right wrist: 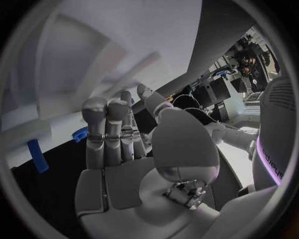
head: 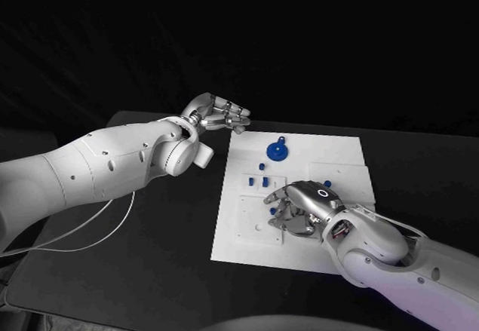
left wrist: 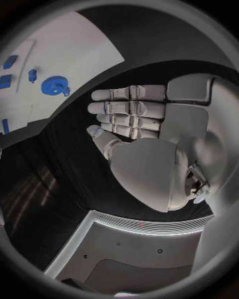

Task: Assemble the parts on the task board

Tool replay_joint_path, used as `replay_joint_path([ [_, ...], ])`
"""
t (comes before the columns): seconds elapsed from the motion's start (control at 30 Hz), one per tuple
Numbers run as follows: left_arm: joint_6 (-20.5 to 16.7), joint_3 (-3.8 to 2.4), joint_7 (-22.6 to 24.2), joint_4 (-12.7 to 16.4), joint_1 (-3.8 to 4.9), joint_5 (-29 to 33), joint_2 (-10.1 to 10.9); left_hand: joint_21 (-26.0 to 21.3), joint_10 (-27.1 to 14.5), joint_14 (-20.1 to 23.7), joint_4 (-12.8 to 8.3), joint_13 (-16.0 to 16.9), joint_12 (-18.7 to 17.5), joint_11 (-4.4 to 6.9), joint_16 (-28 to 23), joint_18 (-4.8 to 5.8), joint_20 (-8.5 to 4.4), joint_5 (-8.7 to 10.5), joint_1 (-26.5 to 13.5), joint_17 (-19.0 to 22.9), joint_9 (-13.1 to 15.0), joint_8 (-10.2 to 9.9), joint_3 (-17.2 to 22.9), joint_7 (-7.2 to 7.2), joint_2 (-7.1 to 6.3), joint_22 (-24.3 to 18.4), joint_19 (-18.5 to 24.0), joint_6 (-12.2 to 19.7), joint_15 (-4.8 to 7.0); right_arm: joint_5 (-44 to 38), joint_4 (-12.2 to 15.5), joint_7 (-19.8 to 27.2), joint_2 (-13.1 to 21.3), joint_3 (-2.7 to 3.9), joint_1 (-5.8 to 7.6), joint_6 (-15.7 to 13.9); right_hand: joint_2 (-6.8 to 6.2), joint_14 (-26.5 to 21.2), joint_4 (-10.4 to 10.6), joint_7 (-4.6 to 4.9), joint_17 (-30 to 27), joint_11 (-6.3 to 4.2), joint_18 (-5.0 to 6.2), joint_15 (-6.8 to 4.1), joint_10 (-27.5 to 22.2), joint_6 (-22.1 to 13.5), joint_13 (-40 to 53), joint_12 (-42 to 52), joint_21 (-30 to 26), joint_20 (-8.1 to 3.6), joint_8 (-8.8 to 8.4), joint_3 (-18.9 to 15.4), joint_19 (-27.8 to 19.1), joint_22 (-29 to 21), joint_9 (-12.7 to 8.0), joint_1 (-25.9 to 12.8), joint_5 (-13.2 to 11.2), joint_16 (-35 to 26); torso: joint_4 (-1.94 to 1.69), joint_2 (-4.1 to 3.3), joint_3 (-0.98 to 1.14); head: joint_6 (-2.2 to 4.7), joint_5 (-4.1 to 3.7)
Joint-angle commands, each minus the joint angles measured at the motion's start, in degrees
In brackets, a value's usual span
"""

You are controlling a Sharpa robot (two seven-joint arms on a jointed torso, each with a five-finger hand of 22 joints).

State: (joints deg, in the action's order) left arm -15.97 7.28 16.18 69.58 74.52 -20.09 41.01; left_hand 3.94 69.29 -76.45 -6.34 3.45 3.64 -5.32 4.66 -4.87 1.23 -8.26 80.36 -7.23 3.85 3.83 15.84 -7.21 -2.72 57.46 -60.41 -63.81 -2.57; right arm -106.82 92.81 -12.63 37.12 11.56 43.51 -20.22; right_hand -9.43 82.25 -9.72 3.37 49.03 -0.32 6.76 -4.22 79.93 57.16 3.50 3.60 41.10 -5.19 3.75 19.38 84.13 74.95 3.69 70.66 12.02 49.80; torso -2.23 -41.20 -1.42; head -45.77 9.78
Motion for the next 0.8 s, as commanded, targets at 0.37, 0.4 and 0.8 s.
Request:
replay_joint_path([
  [0.37, 1.15, -0.05, 0.09, -0.79, 0.02, 0.33, -0.48, 0.00, -0.09, 0.03, -0.05, -0.08, -0.21, 0.01, 0.11, 0.81, 0.26, 0.07, -0.06, -0.08, -0.03, -0.22, 0.16, 0.04, -0.36, -0.06, -0.26, 0.15, -0.08, 2.01, 2.28, -0.38, 2.29, 0.30, -0.61, -1.07, -0.34, 0.22, 3.14, -0.89, -0.20, 0.36, -1.11, -0.06, -0.22, -2.75, 0.30, 0.18, 0.25, -0.36, -0.16, -2.73, 2.99, 1.99, -0.07, 2.93, 0.20, -0.42, 0.01, 0.14, -0.08, 0.76, -0.76],
  [0.4, 0.97, -0.05, 0.24, -0.86, 0.02, 0.34, -0.50, 0.01, -0.09, 0.03, -0.05, -0.08, -0.21, 0.01, 0.11, 0.81, 0.25, 0.07, -0.06, -0.08, -0.03, -0.22, 0.16, 0.04, -0.36, -0.06, -0.26, 0.15, -0.08, 2.15, 2.46, -0.39, 2.53, 0.47, -0.61, -1.07, -0.34, 0.21, 3.16, -0.87, -0.20, 0.36, -1.11, -0.06, -0.20, -2.74, 0.30, 0.19, 0.23, -0.35, -0.16, -2.73, 2.99, 1.98, -0.07, 2.90, 0.20, -0.42, 0.00, 0.14, -0.09, 0.77, -0.81],
  [0.8, 0.02, -0.04, 1.17, -2.76, 0.00, 1.01, -1.16, 0.05, 0.08, -0.13, -0.21, -0.08, -0.22, 0.08, 0.24, 0.85, 0.13, -0.14, 0.01, -0.14, -0.04, -0.23, 0.06, 0.08, -0.32, 0.34, -0.32, 0.04, 0.02, 8.83, 3.89, -0.30, 6.57, 5.04, 1.77, 2.61, 0.29, 0.14, 3.54, 0.87, -0.14, 0.13, -1.47, -0.30, 1.21, 3.83, 0.91, 0.35, 0.27, -0.68, 0.05, -1.63, 2.92, 1.79, 0.26, 1.99, 0.54, -0.57, 0.16, 0.61, -0.21, 1.86, -2.17],
])
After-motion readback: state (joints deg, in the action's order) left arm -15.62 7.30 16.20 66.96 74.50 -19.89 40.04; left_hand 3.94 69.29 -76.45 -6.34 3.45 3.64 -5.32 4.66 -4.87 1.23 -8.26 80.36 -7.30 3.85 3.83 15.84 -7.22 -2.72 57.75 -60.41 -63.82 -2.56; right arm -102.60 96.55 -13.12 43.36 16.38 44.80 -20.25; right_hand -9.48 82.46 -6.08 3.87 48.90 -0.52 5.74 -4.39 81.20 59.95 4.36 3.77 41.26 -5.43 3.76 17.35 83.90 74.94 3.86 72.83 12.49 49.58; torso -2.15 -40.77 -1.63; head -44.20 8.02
